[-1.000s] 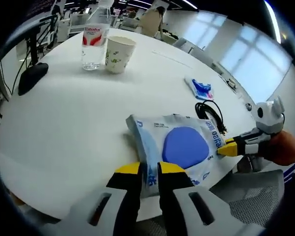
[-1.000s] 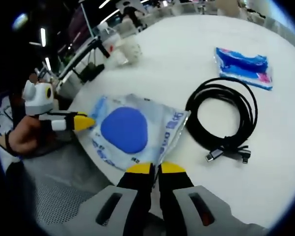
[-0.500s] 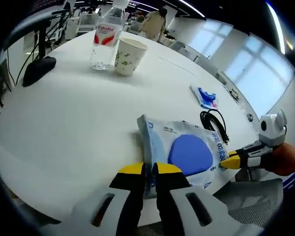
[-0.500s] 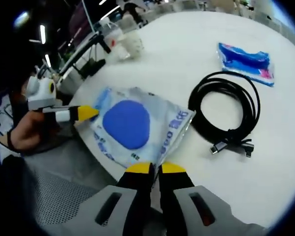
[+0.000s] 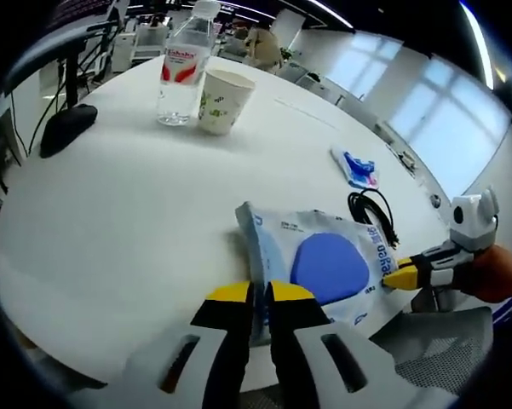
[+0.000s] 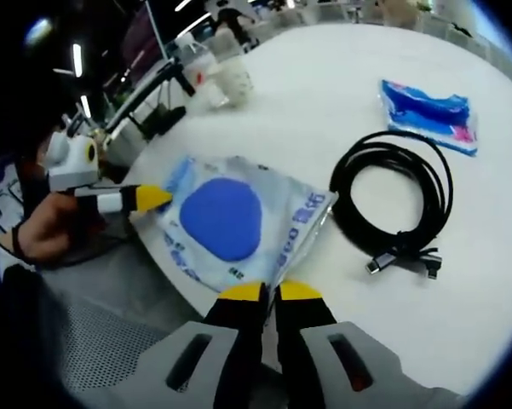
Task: Arrange the tabletop items into an orderly group along one side of the table until the central work area is clear of visible clutter.
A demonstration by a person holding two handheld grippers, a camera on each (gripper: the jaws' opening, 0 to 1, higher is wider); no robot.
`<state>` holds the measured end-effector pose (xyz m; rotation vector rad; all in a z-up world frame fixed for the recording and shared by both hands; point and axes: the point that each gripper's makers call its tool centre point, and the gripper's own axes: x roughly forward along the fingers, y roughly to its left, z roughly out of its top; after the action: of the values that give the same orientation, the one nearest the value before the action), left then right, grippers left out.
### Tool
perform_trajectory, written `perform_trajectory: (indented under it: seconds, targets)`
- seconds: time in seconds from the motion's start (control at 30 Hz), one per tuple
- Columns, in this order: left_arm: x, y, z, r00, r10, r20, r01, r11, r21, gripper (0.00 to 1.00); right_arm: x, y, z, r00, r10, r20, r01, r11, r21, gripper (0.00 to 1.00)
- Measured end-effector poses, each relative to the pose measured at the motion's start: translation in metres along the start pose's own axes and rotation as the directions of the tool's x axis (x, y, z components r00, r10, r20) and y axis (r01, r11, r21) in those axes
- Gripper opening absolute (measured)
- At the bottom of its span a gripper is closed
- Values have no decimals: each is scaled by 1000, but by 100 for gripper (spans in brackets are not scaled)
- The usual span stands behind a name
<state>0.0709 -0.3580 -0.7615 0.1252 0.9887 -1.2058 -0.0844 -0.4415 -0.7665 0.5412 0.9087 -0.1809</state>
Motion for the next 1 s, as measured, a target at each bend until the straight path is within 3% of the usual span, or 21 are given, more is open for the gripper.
perform_trajectory:
  seconds: [0.4, 0.8, 1.0]
  targets:
    - [-10, -4, -3, 1000, 9, -29, -7, 999, 45, 2, -2, 0, 3, 998, 26, 61, -27, 1000, 16, 0]
    - [-9, -16, 10, 999, -13, -33, 17, 994, 105, 0, -11, -4, 17, 993, 28, 117, -30, 999, 16, 0]
    - [-4, -22, 32, 999, -30, -25, 33, 991, 131, 0, -19, -12, 40, 988, 21, 155, -20, 1000, -6, 0]
